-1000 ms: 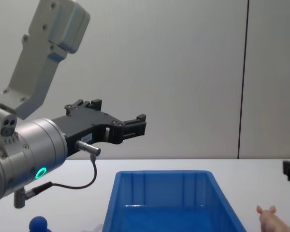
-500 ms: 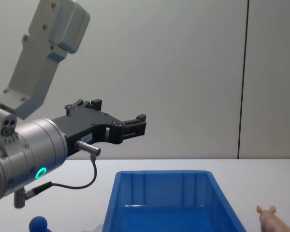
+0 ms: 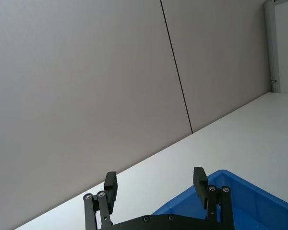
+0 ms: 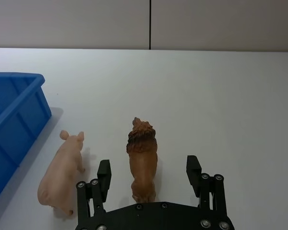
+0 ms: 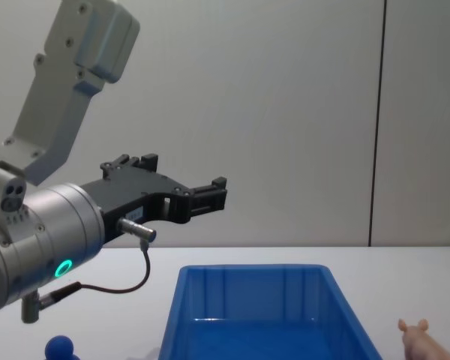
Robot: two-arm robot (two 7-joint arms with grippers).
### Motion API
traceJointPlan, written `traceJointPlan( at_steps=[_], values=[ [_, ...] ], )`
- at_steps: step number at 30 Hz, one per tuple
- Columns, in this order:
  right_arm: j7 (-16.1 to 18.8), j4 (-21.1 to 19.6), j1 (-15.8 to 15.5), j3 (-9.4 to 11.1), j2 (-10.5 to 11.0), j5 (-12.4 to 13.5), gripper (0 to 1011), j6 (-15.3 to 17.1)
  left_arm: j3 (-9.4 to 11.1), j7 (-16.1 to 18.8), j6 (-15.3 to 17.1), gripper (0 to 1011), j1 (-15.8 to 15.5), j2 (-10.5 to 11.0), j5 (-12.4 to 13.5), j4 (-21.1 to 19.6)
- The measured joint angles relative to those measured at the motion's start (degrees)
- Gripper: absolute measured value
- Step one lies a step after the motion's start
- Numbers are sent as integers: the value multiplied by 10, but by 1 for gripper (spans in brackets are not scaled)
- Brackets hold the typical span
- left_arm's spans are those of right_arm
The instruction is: Pick up the two dolls from the table and place them into the box.
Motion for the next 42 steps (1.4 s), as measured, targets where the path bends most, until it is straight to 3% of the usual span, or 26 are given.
traceJointPlan(
  at_steps=[5,9,12,23,34,42],
  values=[
    [9,16,6,0,-5,3,902,2,0,0,0,1001,0,0,0,0],
    [16,29,12,-2,-9,5,757,5,0,0,0,1001,0,0,0,0],
    [22,40,16,-3,-12,5,704,7,0,0,0,1001,0,0,0,0],
    [37,64,28,-7,-22,-3,320,8,0,0,0,1001,0,0,0,0],
    [44,43,29,-10,-24,-29,280,-15,0,0,0,1001,0,0,0,0],
    [71,14,34,-12,-24,-44,280,-33,0,0,0,1001,0,0,0,0]
  ],
)
